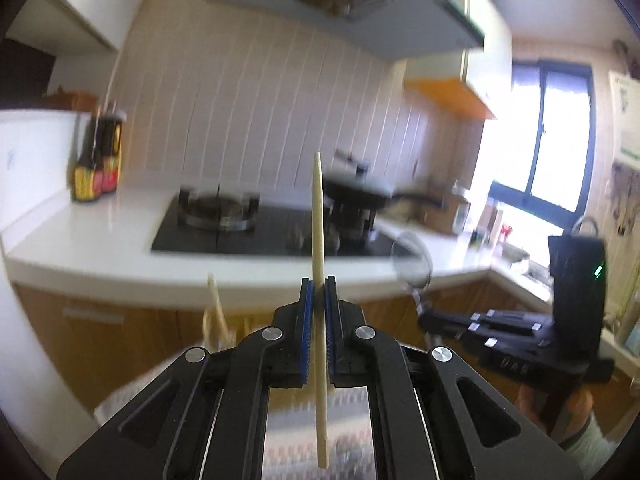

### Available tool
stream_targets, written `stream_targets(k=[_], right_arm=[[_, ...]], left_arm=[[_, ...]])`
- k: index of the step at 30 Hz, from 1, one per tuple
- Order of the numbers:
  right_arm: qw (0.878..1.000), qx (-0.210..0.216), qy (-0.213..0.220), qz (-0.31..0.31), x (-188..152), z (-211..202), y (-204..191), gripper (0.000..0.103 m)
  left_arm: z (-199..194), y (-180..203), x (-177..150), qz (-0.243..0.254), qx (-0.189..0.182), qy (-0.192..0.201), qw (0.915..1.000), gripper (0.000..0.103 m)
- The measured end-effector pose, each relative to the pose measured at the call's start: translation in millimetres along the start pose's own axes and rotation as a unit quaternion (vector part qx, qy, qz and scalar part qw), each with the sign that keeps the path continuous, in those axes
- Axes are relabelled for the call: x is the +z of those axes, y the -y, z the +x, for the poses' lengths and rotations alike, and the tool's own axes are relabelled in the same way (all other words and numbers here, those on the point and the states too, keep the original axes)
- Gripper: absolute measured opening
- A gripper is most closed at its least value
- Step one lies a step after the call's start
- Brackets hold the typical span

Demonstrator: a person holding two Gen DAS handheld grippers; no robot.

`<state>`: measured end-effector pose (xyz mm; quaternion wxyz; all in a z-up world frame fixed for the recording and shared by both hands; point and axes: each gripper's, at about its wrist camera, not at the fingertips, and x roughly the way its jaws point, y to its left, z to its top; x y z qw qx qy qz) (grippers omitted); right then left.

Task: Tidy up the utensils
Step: 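Lift the chopstick with the left tool while the right tool lifts the spoon, then lower chopstick and spoon into the tan caddy and open both tools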

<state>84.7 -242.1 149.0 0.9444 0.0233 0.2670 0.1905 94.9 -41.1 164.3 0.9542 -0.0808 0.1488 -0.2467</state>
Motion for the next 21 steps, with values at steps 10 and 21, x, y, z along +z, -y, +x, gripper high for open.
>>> stream_targets(k=[10, 21], right_arm=[[0.997, 0.001, 0.070, 0.007, 38.6, 47.0, 18.7, 0.002], [0.987, -0.083, 0.140, -0.015, 30.6, 90.1, 26.2, 0.002]], left_arm=[[30.6, -27.0, 20.2, -0.031, -0.005, 0.106, 0.9939, 0.004], [79.4, -64.6, 3.4, -0.016, 0.058, 0.118, 0.9911, 0.004]])
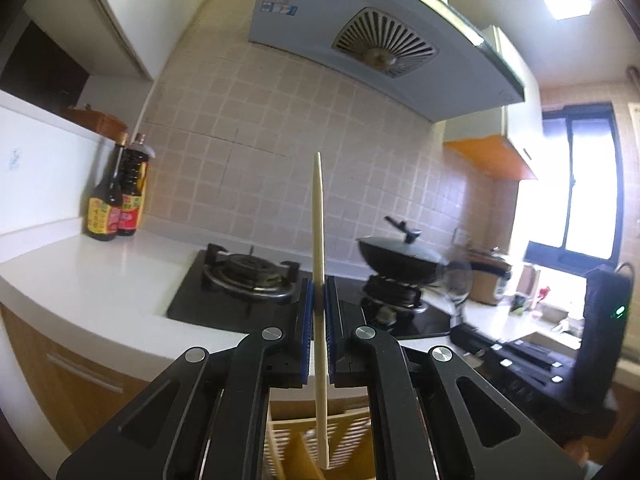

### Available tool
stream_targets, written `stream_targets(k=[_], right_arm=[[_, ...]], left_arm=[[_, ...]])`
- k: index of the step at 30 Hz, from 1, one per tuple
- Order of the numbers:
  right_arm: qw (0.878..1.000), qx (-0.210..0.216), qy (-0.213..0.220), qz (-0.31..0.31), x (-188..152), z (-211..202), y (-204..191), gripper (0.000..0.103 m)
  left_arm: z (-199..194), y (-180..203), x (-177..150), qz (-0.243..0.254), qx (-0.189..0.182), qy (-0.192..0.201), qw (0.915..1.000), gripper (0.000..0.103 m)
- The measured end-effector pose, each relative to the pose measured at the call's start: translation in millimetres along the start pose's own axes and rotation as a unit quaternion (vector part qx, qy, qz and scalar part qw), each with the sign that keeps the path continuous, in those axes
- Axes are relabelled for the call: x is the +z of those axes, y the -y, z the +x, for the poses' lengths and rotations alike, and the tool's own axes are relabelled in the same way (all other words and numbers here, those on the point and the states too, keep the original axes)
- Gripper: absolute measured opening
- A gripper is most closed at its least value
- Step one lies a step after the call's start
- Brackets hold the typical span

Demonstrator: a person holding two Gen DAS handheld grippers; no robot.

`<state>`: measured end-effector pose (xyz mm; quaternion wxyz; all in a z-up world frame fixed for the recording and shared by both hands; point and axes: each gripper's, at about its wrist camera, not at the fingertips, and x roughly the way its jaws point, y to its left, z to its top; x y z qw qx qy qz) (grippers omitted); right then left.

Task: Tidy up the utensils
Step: 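Lower chopstick and spoon into the tan caddy and open both tools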

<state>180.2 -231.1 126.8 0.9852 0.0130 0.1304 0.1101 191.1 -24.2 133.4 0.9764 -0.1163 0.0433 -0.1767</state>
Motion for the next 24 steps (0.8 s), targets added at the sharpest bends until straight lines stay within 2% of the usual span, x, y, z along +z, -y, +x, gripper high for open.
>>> stream_targets(k=[3, 12, 14, 16, 19, 21, 22, 24], right_arm=[[1.000, 0.003, 0.002, -0.004, -7.3, 9.0, -0.7, 0.002], [1.000, 0.014, -0.005, 0.003, -32.8, 26.3, 1.2, 0.002], [1.000, 0.013, -0.003, 0.004, -36.9, 24.6, 1.3, 0.002], [1.000, 0.006, 0.004, 0.006, -41.6, 20.0, 1.3, 0.002], [1.000, 0.021, -0.015, 0.008, -46.4, 17.7, 2.8, 0.003], [0.999, 0.036, -0.029, 0.014, -46.7, 12.9, 5.8, 0.008], [0.999, 0.036, -0.031, 0.016, -46.3, 10.6, 7.2, 0.010], [0.998, 0.041, -0.039, 0.024, -44.6, 2.6, 12.7, 0.010]], left_arm=[[8.8, -0.7, -12.7, 0.018, 0.020, -0.006, 0.9996, 0.004], [19.6, -9.7, -32.3, 0.025, 0.033, -0.011, 0.9991, 0.004], [18.2, -8.3, -36.7, 0.038, 0.046, -0.006, 0.9982, 0.004], [17.1, -10.1, -40.6, 0.039, 0.044, -0.009, 0.9982, 0.005], [15.5, -13.8, -44.5, 0.032, 0.034, -0.017, 0.9988, 0.005], [13.9, -14.9, -45.7, 0.031, 0.028, -0.024, 0.9988, 0.011], [12.2, -15.2, -46.0, 0.032, 0.026, -0.027, 0.9988, 0.017], [7.9, -14.4, -46.0, 0.043, 0.031, -0.034, 0.9980, 0.020]])
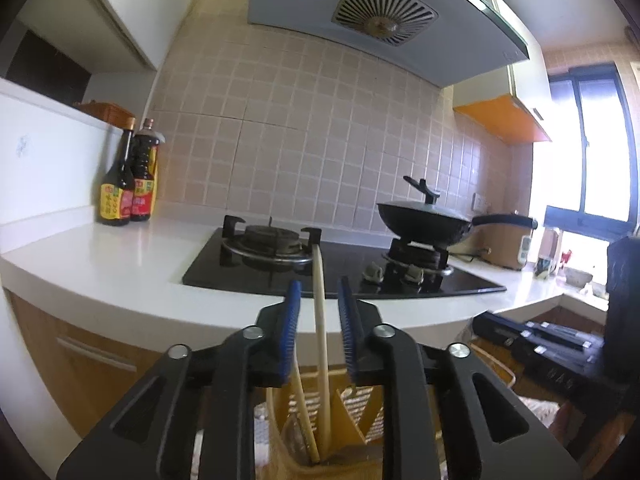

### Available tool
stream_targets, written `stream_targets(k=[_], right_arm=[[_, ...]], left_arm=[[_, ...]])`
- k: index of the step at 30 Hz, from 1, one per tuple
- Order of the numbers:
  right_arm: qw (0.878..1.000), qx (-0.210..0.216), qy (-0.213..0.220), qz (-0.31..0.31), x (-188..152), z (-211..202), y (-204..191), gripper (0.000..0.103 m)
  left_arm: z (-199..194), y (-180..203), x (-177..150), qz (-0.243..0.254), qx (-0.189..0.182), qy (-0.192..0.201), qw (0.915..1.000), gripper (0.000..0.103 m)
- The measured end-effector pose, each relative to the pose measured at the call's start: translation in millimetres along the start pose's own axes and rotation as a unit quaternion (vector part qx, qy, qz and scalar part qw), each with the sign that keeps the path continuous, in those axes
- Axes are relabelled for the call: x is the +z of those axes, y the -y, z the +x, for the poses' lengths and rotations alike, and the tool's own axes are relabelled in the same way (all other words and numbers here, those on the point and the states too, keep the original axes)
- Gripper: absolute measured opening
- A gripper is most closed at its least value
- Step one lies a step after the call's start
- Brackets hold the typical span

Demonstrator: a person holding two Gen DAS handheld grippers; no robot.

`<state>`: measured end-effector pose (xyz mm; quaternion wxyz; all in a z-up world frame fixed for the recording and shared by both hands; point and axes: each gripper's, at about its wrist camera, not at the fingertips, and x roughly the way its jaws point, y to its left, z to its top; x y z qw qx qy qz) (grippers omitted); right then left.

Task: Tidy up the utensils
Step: 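Lower chopstick and spoon into the tan caddy and open both tools, then grasp a pair of chopsticks with the left tool while the right tool grasps a chopstick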

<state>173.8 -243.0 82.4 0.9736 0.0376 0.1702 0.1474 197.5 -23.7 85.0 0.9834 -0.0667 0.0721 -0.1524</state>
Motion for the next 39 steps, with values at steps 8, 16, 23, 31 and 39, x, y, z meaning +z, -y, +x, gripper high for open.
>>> stream_targets(k=[8, 16, 23, 31, 39], right_arm=[[0.999, -0.001, -0.035, 0.041, -3.4, -44.8, 22.0, 0.018], [0.995, -0.037, -0.085, 0.045, -14.3, -80.3, 22.1, 0.045], [0.979, -0.114, -0.167, 0.035, -22.1, -89.7, 18.2, 0.057], [0.945, -0.094, -0.305, 0.065, -58.9, -69.4, 27.6, 0.057], [0.913, -0.068, -0.391, 0.096, -100.8, -52.3, 40.1, 0.040]], left_arm=[[-27.6, -14.9, 2.7, -0.032, -0.019, -0.028, 0.9989, 0.044], [-78.5, -20.9, 7.7, -0.043, -0.007, -0.042, 0.9981, 0.064], [-83.8, -20.9, -7.9, -0.011, 0.040, -0.193, 0.9804, 0.064], [-71.6, -34.4, -60.5, -0.019, 0.019, -0.363, 0.9313, 0.057], [-51.9, -39.4, -118.2, -0.047, -0.023, -0.475, 0.8785, 0.040]])
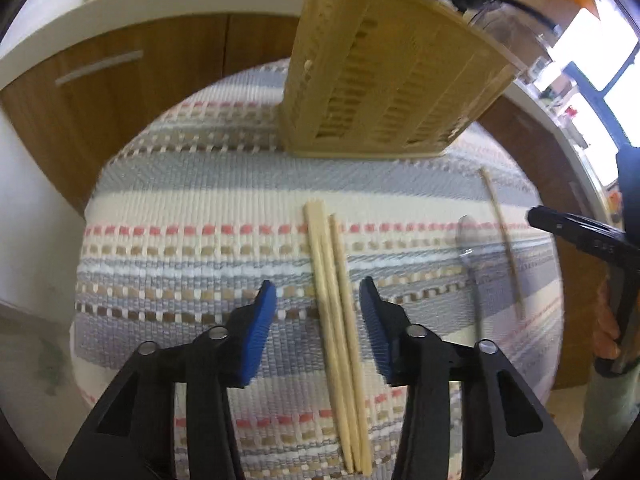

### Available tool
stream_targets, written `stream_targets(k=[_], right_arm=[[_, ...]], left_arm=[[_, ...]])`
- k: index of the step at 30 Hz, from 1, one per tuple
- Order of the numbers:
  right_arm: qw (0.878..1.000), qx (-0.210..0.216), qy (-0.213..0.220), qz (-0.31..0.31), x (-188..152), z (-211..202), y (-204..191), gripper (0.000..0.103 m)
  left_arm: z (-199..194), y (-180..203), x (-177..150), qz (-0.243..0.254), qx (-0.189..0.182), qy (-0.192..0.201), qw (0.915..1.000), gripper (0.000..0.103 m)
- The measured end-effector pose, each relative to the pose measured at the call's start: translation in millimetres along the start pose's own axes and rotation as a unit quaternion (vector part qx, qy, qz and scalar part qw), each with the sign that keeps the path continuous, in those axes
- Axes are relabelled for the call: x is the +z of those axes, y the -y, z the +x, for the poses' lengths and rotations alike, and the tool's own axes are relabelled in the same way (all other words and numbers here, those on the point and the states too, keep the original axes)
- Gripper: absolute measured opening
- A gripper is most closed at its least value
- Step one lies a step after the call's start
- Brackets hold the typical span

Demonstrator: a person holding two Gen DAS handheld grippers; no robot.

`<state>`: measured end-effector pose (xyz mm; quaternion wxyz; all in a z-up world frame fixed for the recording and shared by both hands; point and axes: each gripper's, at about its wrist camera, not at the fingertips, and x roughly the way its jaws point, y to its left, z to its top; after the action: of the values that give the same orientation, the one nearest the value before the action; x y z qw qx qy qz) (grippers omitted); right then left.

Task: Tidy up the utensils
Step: 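Grasp a pair of chopsticks with the left tool while the right tool grasps a chopstick, then carry the chopsticks over the caddy and open both tools to drop them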

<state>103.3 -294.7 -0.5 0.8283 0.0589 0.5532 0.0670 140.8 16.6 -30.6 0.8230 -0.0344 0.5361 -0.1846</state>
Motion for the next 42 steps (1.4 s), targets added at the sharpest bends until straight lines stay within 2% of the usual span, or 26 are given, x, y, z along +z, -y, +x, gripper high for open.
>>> stream_targets(k=[5, 16, 22, 25, 27, 28, 30, 32, 35, 37, 40, 42], right_arm=[[1.000, -0.007, -0.006, -0.004, -3.3, 4.9, -0.3, 0.040], [1.000, -0.010, -0.028, 0.001, -2.7, 17.1, 2.5, 0.040], [0.997, 0.012, -0.074, 0.025, 8.1, 28.8, 11.4, 0.040], [0.995, 0.003, -0.094, 0.018, 11.6, 38.4, 10.4, 0.033], [0.996, -0.010, -0.093, 0.003, 12.4, 42.3, 3.4, 0.024], [0.995, -0.032, -0.092, -0.011, 12.5, 42.9, -2.2, 0.021], [0.994, -0.050, -0.092, -0.024, 13.0, 43.9, -8.3, 0.007], [0.993, -0.060, -0.091, -0.037, 12.4, 44.3, -11.8, 0.005], [0.994, -0.052, -0.089, -0.035, 9.6, 42.1, -12.4, 0.004], [0.995, -0.047, -0.087, -0.033, 4.7, 38.3, -12.3, 0.004], [0.996, -0.039, -0.075, -0.036, -0.7, 29.5, -13.5, 0.004], [0.996, -0.038, -0.060, -0.046, -7.6, 14.6, -13.3, 0.004]], left_arm=[[10.9, 9.4, -3.5, 0.030, 0.051, -0.013, 0.9982, 0.037], [35.7, 44.3, 6.8, 0.083, 0.115, -0.039, 0.9891, 0.041], [40.1, 45.1, 13.6, 0.098, 0.112, -0.059, 0.9870, 0.039], [41.4, 46.2, 15.6, 0.102, 0.110, -0.063, 0.9866, 0.038], [43.0, 46.3, 19.0, 0.109, 0.110, -0.066, 0.9858, 0.035], [43.3, 47.3, 18.3, 0.115, 0.105, -0.067, 0.9855, 0.029], [45.0, 54.0, 18.6, 0.124, 0.110, -0.067, 0.9839, 0.023], [45.7, 60.8, 16.5, 0.134, 0.115, -0.062, 0.9822, 0.013], [44.7, 64.9, 11.7, 0.130, 0.120, -0.049, 0.9831, 0.011], [40.7, 61.4, 10.3, 0.112, 0.104, -0.039, 0.9874, 0.010], [27.4, 48.5, 8.8, 0.073, 0.059, -0.013, 0.9955, 0.010], [12.5, 42.3, 8.2, 0.056, 0.025, 0.022, 0.9979, 0.010]])
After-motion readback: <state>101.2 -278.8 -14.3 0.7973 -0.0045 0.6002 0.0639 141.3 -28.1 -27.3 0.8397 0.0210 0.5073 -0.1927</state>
